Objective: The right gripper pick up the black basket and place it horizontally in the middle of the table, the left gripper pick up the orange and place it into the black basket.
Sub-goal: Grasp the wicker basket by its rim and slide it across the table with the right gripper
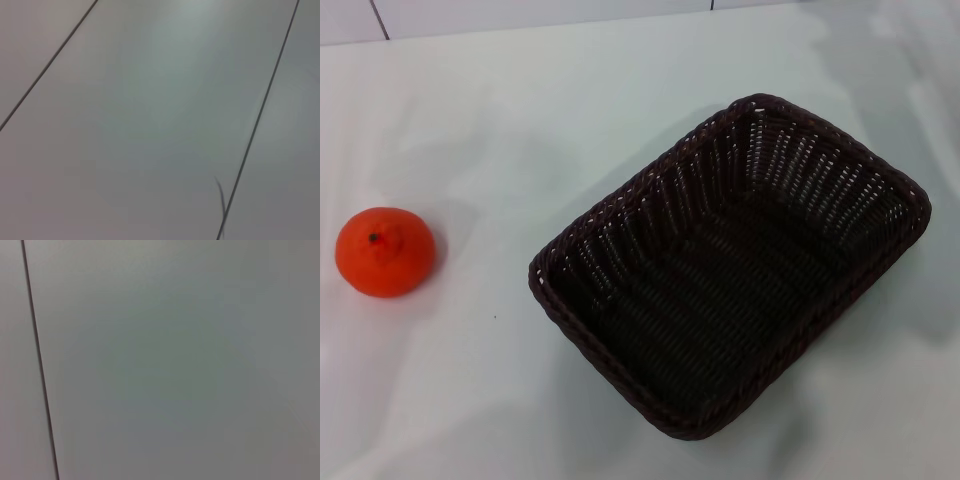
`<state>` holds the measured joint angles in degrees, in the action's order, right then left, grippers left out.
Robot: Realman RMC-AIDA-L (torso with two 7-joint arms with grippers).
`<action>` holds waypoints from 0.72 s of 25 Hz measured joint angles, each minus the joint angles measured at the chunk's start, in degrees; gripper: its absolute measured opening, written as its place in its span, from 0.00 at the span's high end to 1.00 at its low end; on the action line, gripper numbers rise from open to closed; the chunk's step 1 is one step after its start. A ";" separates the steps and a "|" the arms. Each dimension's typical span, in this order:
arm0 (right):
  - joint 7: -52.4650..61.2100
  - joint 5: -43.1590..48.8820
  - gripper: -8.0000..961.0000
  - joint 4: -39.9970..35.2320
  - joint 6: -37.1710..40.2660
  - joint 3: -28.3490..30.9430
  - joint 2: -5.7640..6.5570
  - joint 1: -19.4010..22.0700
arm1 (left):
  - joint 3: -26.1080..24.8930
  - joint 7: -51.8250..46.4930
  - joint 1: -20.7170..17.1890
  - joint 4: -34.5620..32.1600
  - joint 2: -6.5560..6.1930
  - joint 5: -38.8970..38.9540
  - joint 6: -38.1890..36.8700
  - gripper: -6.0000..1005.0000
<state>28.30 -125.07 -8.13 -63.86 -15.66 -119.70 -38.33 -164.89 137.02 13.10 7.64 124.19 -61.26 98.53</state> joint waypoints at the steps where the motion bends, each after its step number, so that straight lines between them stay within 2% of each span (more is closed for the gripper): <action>1: 0.00 0.00 0.16 0.01 0.04 0.01 0.00 -0.02 | 0.00 0.00 0.07 0.00 0.00 0.00 0.00 0.24; 13: 1.84 0.58 0.16 -0.06 1.03 -0.78 0.24 -0.54 | 0.00 -0.05 0.35 0.00 -0.02 0.03 -0.06 0.24; 16: 10.25 4.67 0.16 -2.85 2.95 -4.84 1.01 -0.57 | 0.01 -0.08 0.41 0.00 -0.09 0.58 -0.08 0.24; 18: 20.89 10.31 0.16 -7.39 4.62 -10.26 1.97 -0.07 | 0.00 -0.08 0.43 0.00 -0.10 1.07 -0.10 0.24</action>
<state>49.19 -114.76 -15.52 -59.25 -25.91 -117.73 -38.40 -164.88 136.94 13.53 7.64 124.09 -60.19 98.43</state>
